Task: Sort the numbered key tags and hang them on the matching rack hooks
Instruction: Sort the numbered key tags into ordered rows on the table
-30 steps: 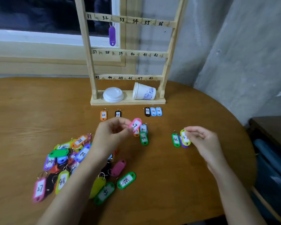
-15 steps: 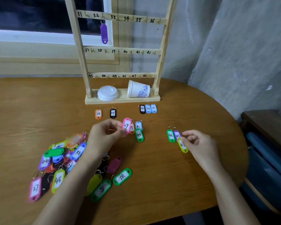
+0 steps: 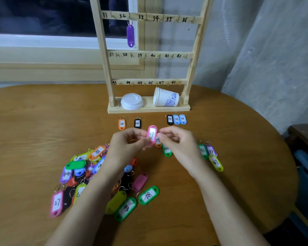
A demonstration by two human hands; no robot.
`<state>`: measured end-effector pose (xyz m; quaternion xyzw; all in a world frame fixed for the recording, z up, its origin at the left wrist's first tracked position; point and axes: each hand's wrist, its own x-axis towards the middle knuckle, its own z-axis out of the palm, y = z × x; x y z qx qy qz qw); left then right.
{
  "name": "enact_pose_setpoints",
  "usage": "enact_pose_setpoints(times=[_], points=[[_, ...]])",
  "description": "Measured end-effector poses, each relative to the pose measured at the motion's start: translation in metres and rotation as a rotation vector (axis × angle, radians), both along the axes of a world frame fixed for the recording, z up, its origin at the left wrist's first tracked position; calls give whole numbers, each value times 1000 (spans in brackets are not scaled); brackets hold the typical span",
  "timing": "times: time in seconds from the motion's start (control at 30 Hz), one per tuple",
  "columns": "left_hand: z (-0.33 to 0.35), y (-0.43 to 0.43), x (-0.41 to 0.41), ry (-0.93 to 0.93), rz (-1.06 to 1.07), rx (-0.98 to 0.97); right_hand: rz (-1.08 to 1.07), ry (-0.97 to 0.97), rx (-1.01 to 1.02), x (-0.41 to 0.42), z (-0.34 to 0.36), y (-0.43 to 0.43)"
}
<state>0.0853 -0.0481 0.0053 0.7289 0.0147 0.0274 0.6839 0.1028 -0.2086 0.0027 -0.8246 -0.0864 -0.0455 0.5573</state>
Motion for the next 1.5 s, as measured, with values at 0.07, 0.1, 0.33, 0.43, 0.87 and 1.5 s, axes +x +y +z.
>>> enact_pose_setpoints(times=[0.07, 0.1, 0.33, 0.43, 0.87, 1.5], points=[[-1, 3, -1, -7, -14, 9, 28, 21, 28, 1, -3, 12], [-1, 6, -2, -12, -24, 29, 31, 29, 44, 1, -5, 15], [-5, 49, 5, -60, 160, 127, -97, 93, 278, -1, -12, 10], [-8, 66, 6, -70, 193, 230, -110, 97, 264, 0, -14, 6], [-10, 113, 21, -57, 191, 701, -47, 105, 208, 12, -7, 20], [-20, 130, 12, 36, 83, 645, -42, 77, -140, 79, -6, 71]])
